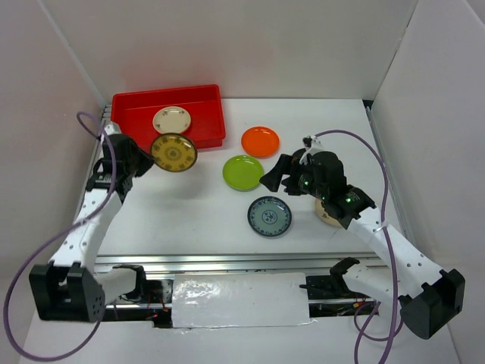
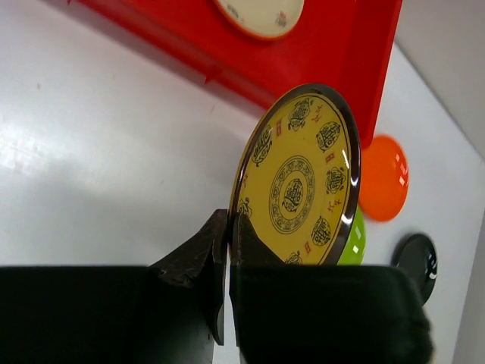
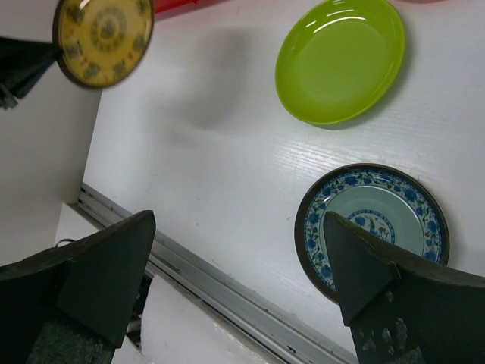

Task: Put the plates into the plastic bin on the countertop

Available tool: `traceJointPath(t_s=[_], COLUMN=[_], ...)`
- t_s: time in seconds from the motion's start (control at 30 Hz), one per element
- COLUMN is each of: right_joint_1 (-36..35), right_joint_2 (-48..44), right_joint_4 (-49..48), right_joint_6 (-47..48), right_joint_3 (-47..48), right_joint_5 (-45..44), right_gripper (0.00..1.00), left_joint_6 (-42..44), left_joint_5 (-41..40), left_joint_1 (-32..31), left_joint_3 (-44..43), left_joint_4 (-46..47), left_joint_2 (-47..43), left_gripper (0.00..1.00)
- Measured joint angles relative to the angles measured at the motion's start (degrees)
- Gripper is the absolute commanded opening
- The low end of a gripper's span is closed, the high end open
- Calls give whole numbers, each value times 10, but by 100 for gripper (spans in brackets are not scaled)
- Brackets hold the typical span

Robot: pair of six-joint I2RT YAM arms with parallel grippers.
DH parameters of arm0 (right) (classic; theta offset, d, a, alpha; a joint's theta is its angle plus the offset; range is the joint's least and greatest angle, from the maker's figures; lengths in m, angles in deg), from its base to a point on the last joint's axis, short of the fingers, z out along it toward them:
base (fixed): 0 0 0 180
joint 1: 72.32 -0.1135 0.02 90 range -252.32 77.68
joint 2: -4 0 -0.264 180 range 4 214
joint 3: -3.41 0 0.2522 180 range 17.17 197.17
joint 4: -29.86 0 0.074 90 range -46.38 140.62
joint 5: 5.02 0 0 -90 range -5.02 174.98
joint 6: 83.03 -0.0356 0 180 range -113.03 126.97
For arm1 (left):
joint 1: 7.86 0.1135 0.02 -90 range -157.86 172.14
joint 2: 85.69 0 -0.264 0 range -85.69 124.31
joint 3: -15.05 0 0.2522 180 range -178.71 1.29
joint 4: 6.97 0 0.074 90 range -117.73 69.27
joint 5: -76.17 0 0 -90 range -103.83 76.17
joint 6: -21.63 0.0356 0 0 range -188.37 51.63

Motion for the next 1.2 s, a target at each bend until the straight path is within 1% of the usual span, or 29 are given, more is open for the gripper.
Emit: traceJointPath(t_s=[0.07, 0.2, 0.3, 0.43, 0.5, 0.57, 0.63, 0.7, 1.13, 1.17, 1.2], right_joint_1=[0, 5, 10, 18, 20, 21, 21, 22, 28, 28, 28], right_joint_2=[6, 24, 46, 69, 75, 79, 82, 83, 117, 118, 118], right_joint_4=[-2, -7, -12, -22, -26, -29, -31, -31, -41, -41, -41], right_joint_6=[0, 0, 0, 0, 0, 0, 1, 2, 10, 10, 10], right_joint_3=[0, 2, 7, 9, 9, 11, 13, 16, 31, 31, 31], right_joint_5=[1, 7, 15, 35, 44, 53, 59, 62, 70, 70, 70], right_gripper=[100, 100, 100, 100, 100, 100, 100, 100, 100, 100, 100], left_joint_6=[-7, -26, -40, -54, -60, -61, -61, -61, -59, -59, -59], left_joint_5=[17, 58, 77, 104, 118, 127, 133, 133, 116, 116, 116], left_joint_1=[27, 75, 97, 106, 109, 110, 111, 112, 118, 120, 121], left_joint_3=[-30, -118, -216, -372, -463, -534, -572, -581, -490, -484, -483], left_joint_4=[26, 78, 123, 164, 161, 163, 161, 158, 162, 161, 158], left_joint_2=[53, 191, 325, 499, 579, 644, 682, 698, 689, 688, 688], left_gripper=[0, 0, 0, 0, 0, 0, 0, 0, 0, 23, 36])
